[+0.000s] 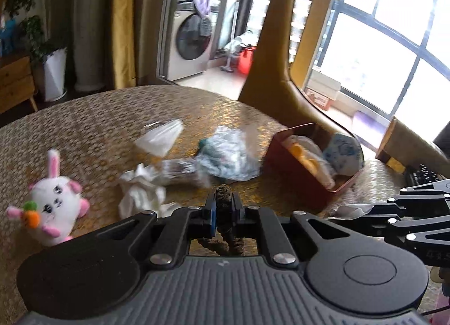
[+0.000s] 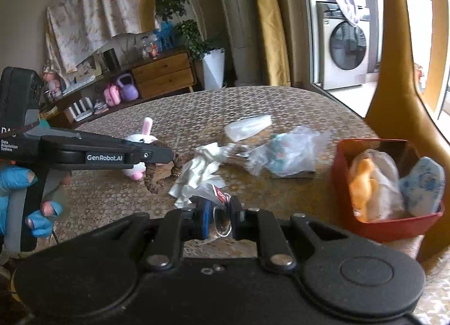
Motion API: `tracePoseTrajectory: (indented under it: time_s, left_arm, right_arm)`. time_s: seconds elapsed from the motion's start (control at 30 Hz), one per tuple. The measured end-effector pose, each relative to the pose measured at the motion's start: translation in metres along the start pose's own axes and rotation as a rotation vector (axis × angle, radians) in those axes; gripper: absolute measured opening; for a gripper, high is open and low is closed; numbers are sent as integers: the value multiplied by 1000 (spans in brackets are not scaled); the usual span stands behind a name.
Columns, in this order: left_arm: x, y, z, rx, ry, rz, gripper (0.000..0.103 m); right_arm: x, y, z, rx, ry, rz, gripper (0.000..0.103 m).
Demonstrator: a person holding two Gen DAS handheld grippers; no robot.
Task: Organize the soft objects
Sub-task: 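Carry the brown strand and silver packet with both tools into the red box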
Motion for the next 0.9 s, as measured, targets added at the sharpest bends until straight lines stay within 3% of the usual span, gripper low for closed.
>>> tracePoseTrajectory:
  time_s: [0.43, 0.9]
  left_arm:
    - [-82, 41, 22, 10, -112, 126, 10]
    - [-150, 86, 83, 72, -189, 244, 10]
  right_arm:
    - [-55, -2, -46, -27, -110, 33, 13]
    - [-131, 7, -47, -47, -231, 96, 13]
Point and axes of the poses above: each gripper's, at about its wrist camera, not at the fingertips, and z roughly the way its jaws point, x to its left, y to its top, the point moved 3 cm from there along z, roughly the way its jaws point, and after that the axes turned 8 degrees about z, right-handed, at the moved point
